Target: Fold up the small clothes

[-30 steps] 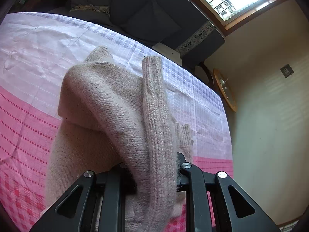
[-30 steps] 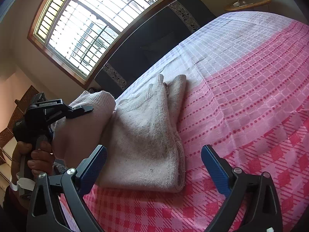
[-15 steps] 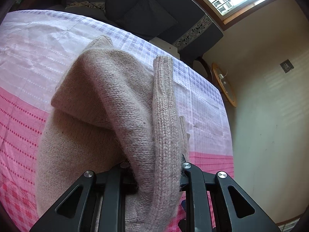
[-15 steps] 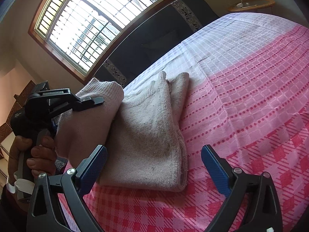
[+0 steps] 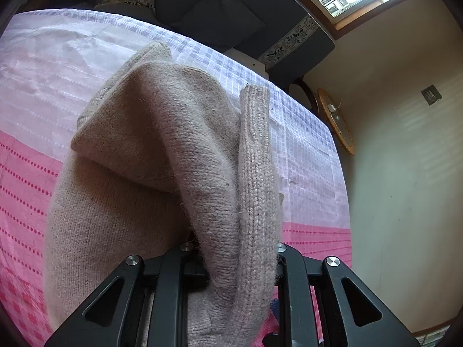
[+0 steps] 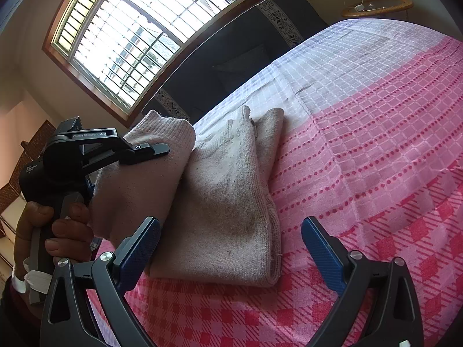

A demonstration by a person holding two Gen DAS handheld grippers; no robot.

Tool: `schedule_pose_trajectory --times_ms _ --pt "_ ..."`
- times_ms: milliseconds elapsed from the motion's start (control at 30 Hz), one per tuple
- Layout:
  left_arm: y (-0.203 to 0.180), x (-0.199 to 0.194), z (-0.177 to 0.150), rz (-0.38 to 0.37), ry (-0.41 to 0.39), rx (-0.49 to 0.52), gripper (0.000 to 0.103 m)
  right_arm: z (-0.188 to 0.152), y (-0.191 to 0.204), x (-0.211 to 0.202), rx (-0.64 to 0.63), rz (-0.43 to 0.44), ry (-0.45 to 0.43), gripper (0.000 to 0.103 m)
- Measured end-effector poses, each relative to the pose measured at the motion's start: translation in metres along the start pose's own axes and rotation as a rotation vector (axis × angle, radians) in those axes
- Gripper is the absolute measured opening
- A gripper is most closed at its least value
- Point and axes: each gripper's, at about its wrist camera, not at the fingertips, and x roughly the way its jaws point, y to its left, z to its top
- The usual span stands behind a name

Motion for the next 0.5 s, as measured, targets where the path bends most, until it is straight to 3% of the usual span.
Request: schedule_pose_trajectory --times_ms 200,333,400,500 --pt "-0.005 0.007 0.001 0.002 0.012 0.025 0.021 0.0 0.0 0.0 0.001 0.0 0.0 0.098" --pt "-0.013 0.01 0.003 -0.035 0.041 0.066 0.034 -0.001 0.0 0.0 0.001 0.003 0.003 0.098" --pt "-0.019 0.008 0.003 -0.097 0.062 0.095 0.041 -0.001 0.0 0.0 0.002 0.004 0.003 0.098" --pt "-0.026 0.001 0.003 -0.305 0.12 0.092 0.042 -0.001 0.0 0.0 0.003 0.002 0.001 0.098"
